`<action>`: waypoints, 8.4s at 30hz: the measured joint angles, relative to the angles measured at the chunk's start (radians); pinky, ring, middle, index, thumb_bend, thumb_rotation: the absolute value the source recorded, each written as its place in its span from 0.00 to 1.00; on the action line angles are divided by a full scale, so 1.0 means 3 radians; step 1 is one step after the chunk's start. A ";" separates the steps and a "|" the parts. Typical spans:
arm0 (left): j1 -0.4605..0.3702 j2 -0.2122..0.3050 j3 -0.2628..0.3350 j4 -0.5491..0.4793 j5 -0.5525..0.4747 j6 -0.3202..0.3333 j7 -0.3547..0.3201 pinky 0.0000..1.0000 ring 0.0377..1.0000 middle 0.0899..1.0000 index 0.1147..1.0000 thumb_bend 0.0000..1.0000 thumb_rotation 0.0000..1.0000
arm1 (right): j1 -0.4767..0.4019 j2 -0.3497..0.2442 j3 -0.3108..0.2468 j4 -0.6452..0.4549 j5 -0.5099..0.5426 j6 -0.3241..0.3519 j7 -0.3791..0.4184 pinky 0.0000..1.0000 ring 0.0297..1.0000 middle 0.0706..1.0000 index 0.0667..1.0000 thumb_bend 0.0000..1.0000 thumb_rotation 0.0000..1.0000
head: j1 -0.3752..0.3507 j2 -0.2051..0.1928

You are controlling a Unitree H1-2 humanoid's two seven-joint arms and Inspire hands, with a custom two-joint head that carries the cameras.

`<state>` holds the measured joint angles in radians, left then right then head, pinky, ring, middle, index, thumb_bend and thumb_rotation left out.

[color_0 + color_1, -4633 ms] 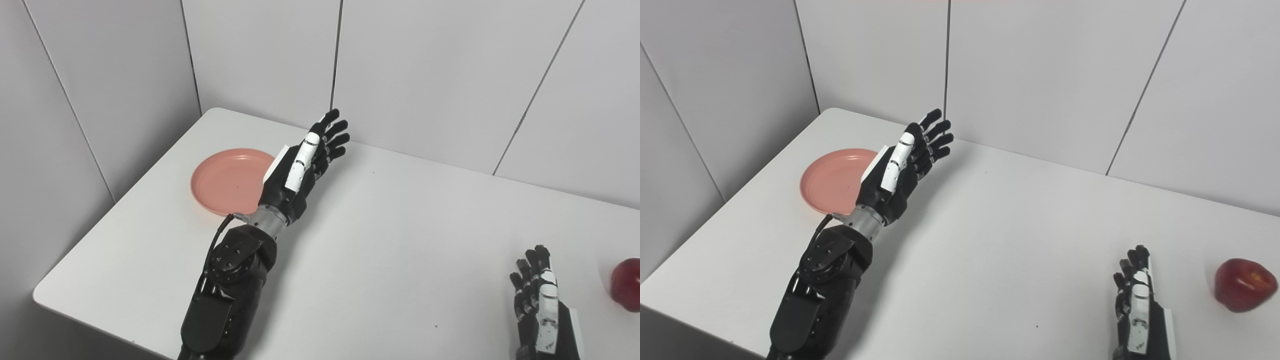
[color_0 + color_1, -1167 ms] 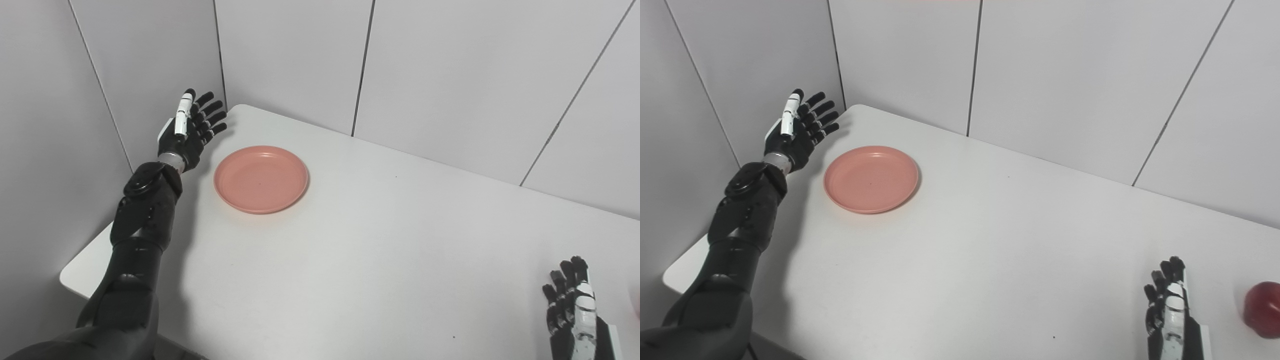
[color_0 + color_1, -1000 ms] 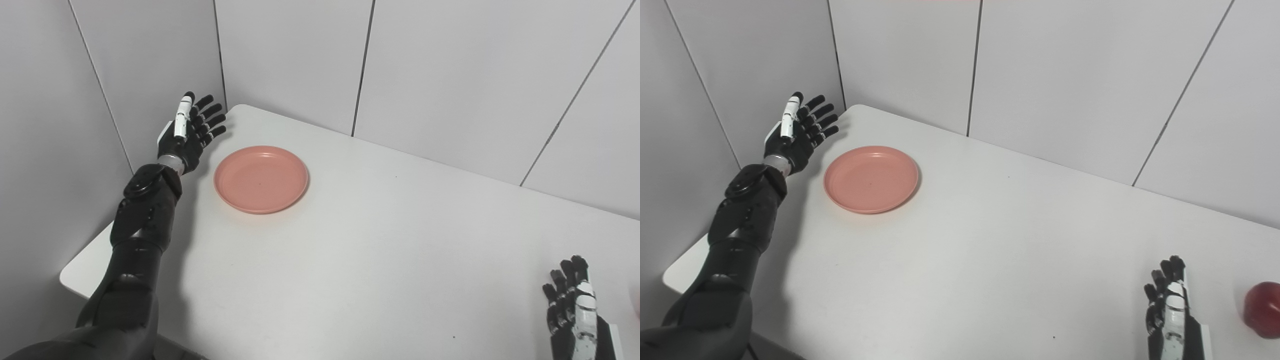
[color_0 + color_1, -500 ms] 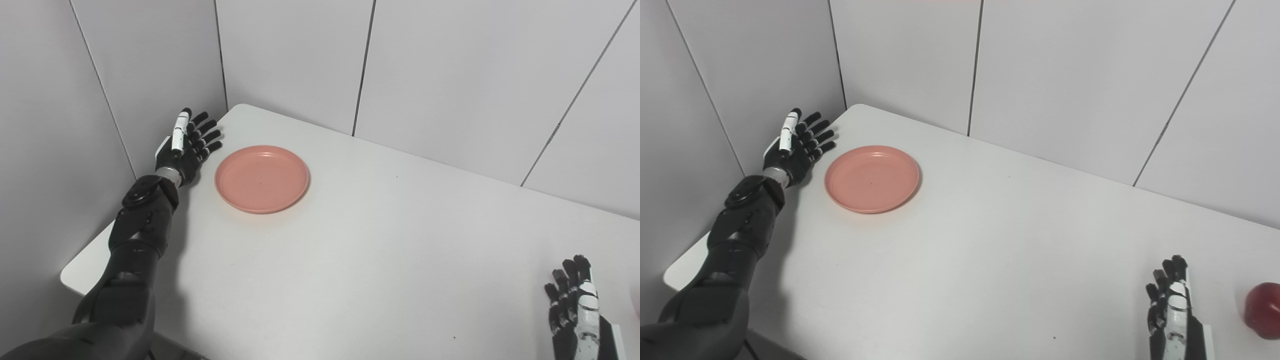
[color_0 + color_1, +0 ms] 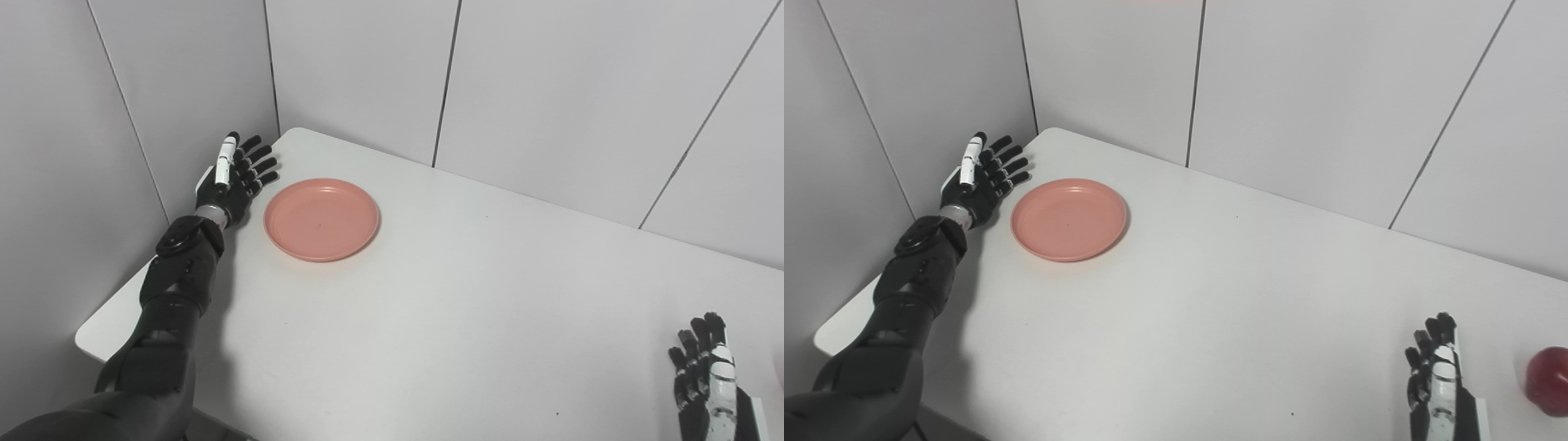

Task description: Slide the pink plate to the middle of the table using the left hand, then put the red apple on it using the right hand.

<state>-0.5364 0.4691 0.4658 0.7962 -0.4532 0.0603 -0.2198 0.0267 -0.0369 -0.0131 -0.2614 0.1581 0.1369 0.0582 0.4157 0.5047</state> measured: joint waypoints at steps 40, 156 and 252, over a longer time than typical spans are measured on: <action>0.0309 -0.0317 -0.0155 -0.0759 -0.0107 0.0302 -0.0079 0.86 0.87 0.88 0.85 0.33 1.00 | 0.0001 0.0009 0.0013 -0.0090 -0.0025 0.0083 -0.0005 1.00 1.00 1.00 1.00 0.13 1.00 | -0.0051 0.0056; 0.0706 -0.1395 -0.0735 -0.1975 -0.0063 0.0634 0.0394 0.84 0.84 0.84 0.82 0.36 1.00 | 0.0002 0.0103 0.0039 -0.0009 -0.0081 0.0036 0.0000 1.00 0.98 1.00 1.00 0.27 1.00 | -0.0475 0.0414; 0.1308 -0.1901 -0.1299 -0.2876 0.0254 0.0986 0.0434 0.88 0.88 0.88 0.87 0.38 1.00 | -0.0327 0.0129 0.0189 -0.0288 -0.1029 0.0187 -0.0305 0.83 0.88 0.91 0.91 0.54 0.92 | -0.2321 0.0833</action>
<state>-0.1440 -0.1013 0.0761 -0.0665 -0.3771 0.3562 -0.0894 -0.0714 0.0019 0.0436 -0.3477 -0.1505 0.1930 -0.0332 -0.2807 0.7547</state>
